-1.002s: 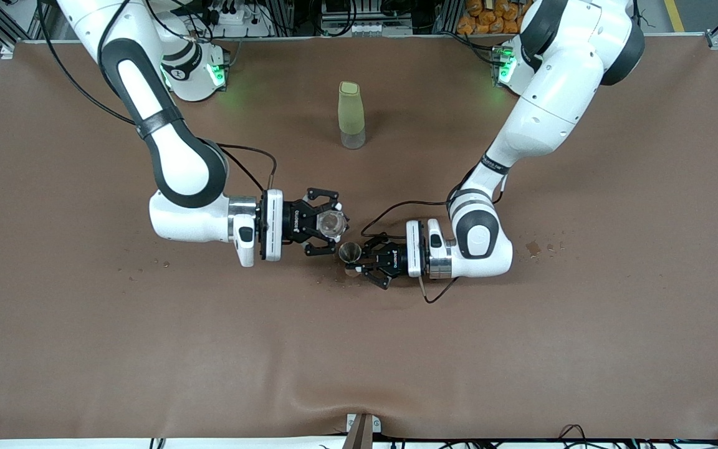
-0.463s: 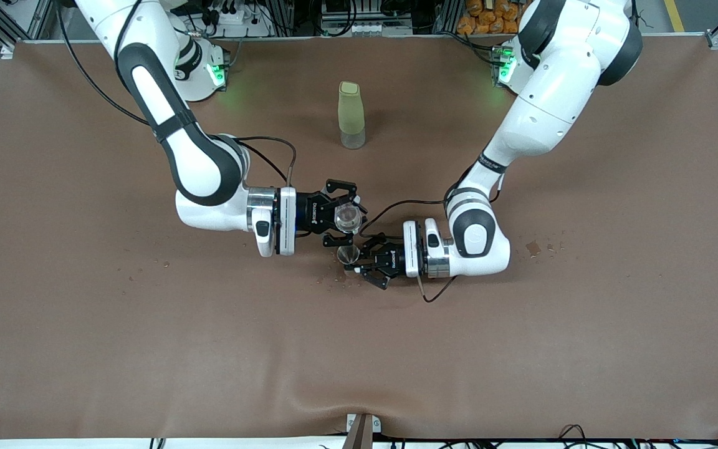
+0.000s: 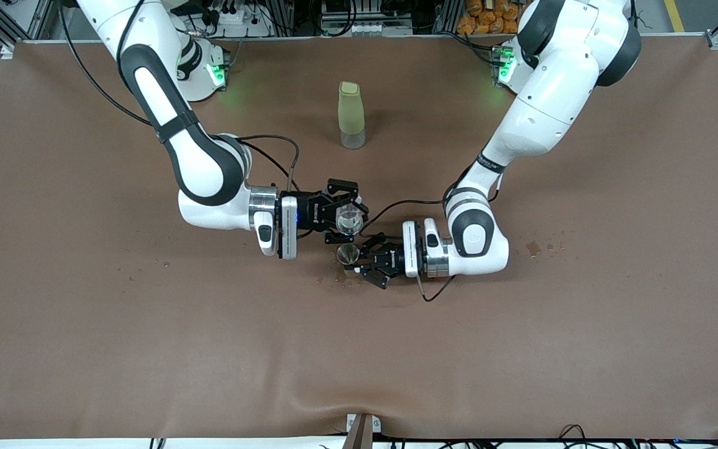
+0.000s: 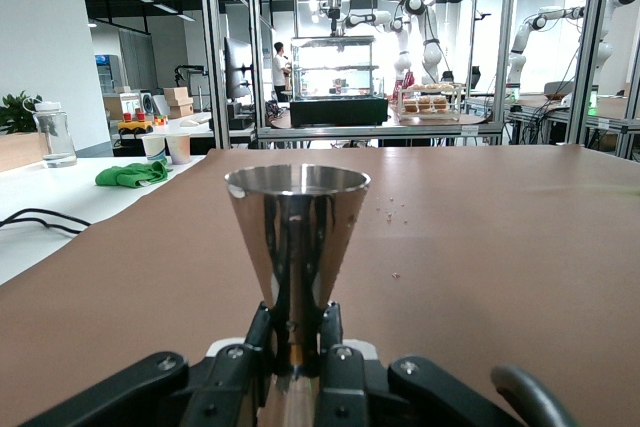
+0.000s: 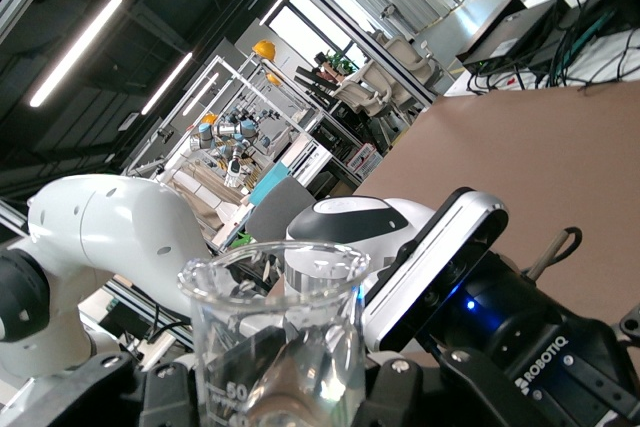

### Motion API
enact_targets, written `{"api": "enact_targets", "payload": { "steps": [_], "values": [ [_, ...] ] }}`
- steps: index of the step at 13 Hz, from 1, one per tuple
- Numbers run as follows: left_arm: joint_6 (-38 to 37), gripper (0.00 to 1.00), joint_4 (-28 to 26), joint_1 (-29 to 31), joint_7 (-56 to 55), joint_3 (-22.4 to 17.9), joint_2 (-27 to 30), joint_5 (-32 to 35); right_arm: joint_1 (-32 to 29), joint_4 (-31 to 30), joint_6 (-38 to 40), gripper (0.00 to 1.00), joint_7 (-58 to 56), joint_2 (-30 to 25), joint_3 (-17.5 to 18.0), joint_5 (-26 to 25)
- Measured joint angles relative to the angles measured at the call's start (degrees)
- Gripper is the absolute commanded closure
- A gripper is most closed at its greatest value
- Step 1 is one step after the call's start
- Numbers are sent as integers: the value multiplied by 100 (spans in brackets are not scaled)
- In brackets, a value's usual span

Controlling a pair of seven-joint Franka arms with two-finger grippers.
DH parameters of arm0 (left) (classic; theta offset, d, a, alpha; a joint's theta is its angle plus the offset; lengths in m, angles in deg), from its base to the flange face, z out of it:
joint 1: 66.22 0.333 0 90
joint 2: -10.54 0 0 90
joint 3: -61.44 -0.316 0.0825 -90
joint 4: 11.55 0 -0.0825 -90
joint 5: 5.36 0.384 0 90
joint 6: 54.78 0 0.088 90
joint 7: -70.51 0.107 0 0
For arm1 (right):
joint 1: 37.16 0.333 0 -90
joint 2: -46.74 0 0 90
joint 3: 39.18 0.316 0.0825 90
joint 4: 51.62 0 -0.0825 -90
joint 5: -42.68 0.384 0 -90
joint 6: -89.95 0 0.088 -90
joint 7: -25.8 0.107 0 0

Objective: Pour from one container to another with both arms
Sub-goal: 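Tilt the beaker with the right gripper over the jigger's cup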

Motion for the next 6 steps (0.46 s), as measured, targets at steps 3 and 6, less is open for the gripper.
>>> {"api": "enact_targets", "payload": {
  "steps": [3, 6],
  "values": [
    [0, 100, -46, 9, 0, -1, 0, 0, 6, -58, 0, 100, 377, -1, 1, 0],
    [0, 100, -70, 10, -1, -2, 0, 0, 11, -158, 1, 100, 545, -1, 23, 0]
  ]
}}
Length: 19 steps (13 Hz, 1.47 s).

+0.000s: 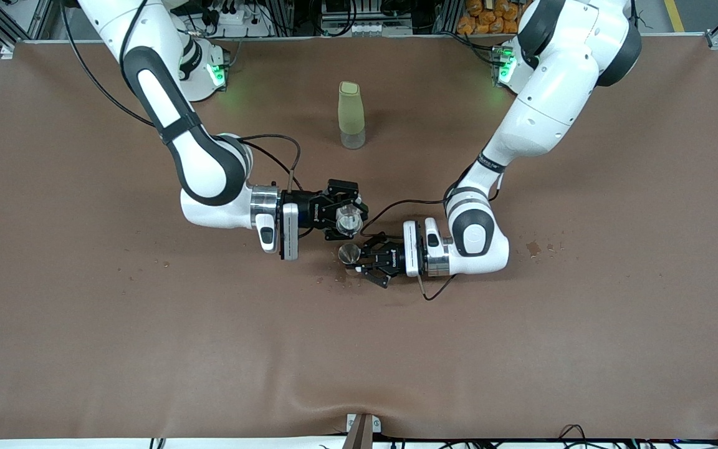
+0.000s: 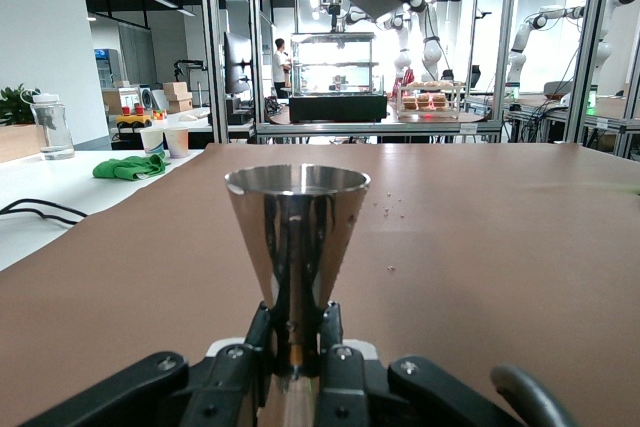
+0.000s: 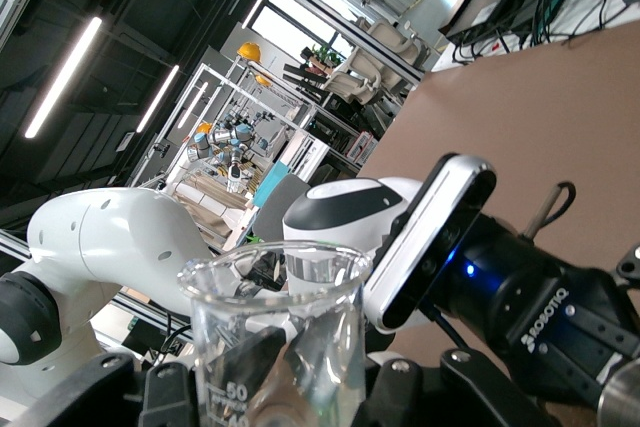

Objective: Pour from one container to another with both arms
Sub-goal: 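Tilt the beaker with the right gripper over the jigger's cup, then hold the beaker tipped, pouring liquid into the jigger held by the left gripper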

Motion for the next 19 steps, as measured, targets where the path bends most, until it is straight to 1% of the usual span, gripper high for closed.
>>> {"api": "enact_targets", "payload": {
  "steps": [7, 14, 19],
  "values": [
    [-1, 100, -18, 28, 0, 0, 0, 0, 3, -77, 0, 100, 472, -68, 40, 0],
    [-7, 100, -174, 35, -1, 8, 17, 0, 3, -85, 0, 100, 1299, -86, 39, 0],
    [-296, 100, -376, 92, -1, 8, 96, 0, 3, -120, 7, 100, 1728, -93, 40, 0]
  ]
}}
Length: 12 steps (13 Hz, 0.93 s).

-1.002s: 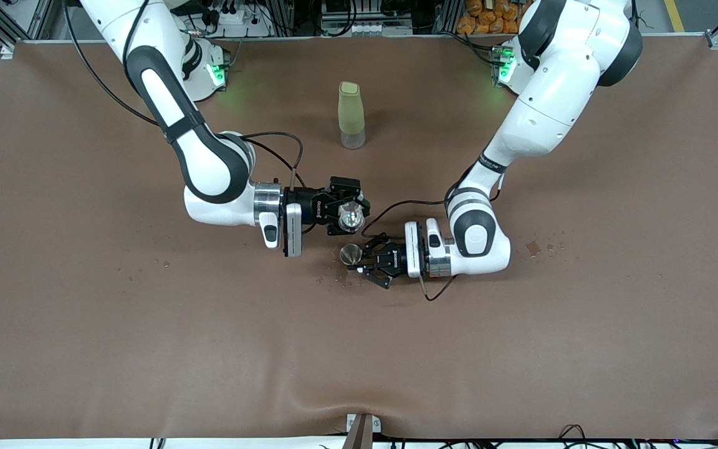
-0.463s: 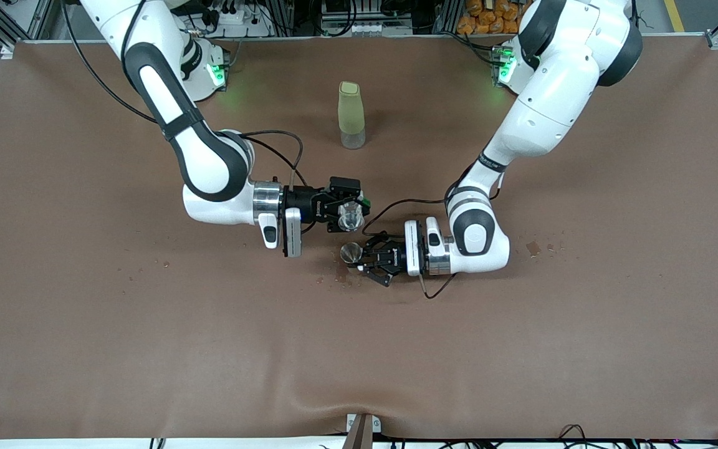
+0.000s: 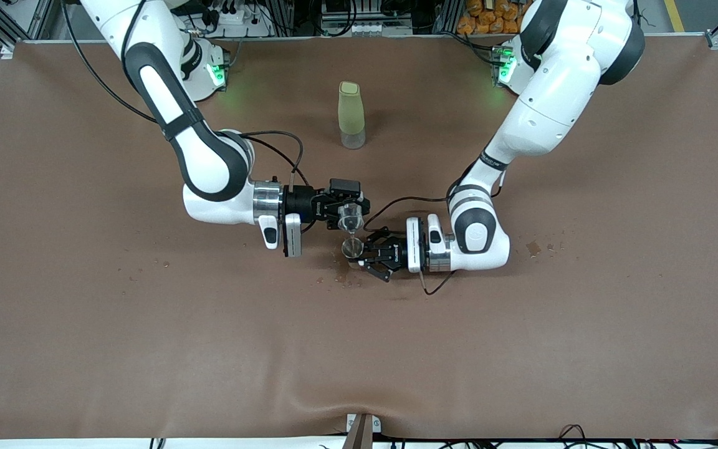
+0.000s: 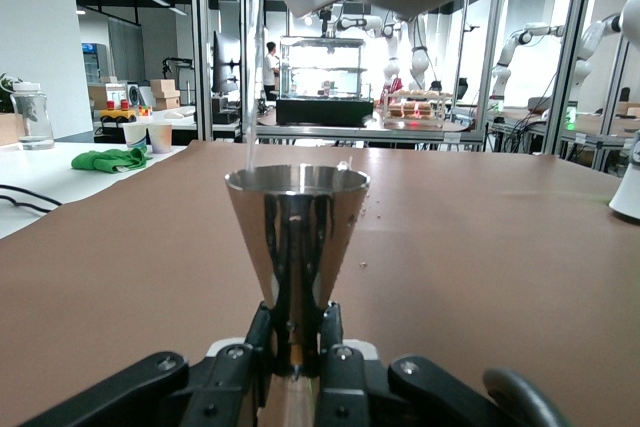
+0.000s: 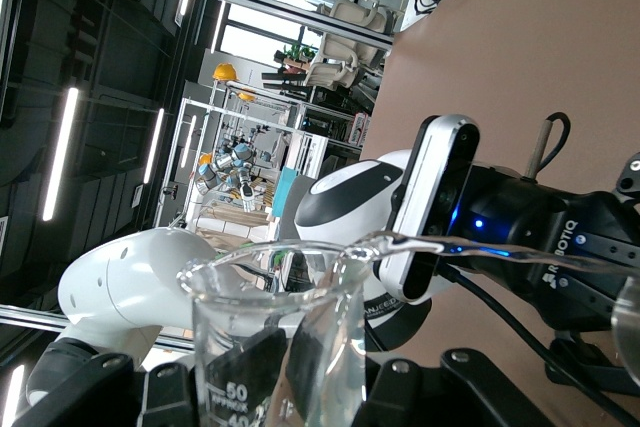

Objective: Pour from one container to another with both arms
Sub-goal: 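Hold the beaker tipped, pouring liquid into the jigger held by the left gripper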

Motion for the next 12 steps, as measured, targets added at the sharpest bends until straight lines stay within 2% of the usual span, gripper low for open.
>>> {"api": "enact_targets", "payload": {
  "steps": [12],
  "values": [
    [-64, 100, -40, 71, 26, -9, 62, 14, -1, -167, 30, 100, 251, -65, 37, 0]
  ]
}}
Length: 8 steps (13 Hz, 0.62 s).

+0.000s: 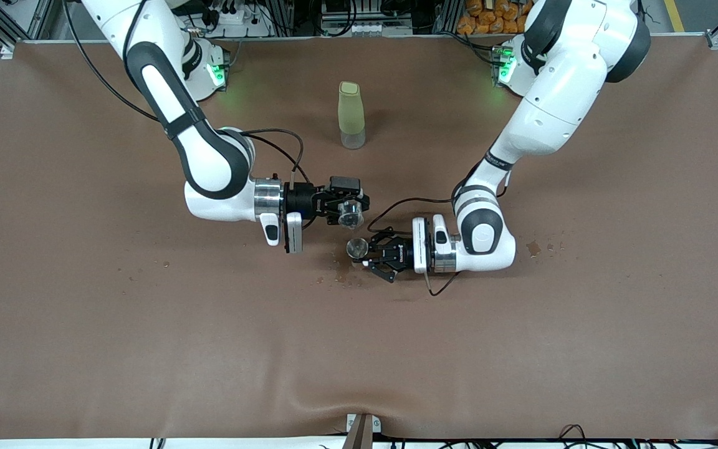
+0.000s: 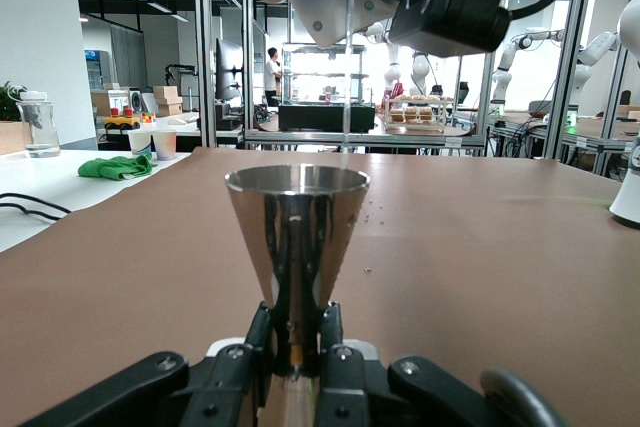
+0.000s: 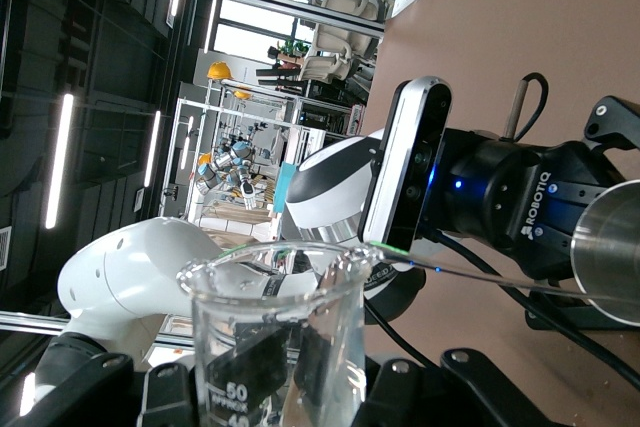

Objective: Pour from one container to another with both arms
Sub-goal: 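Hold the beaker tipped, pouring liquid into the jigger held by the left gripper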

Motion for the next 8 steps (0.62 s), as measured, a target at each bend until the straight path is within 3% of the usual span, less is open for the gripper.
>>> {"api": "enact_targets", "payload": {
  "steps": [8],
  "values": [
    [0, 100, -10, -6, 2, -5, 0, 1, 0, 0, -5, 100, 240, -9, 80, 0]
  ]
}}
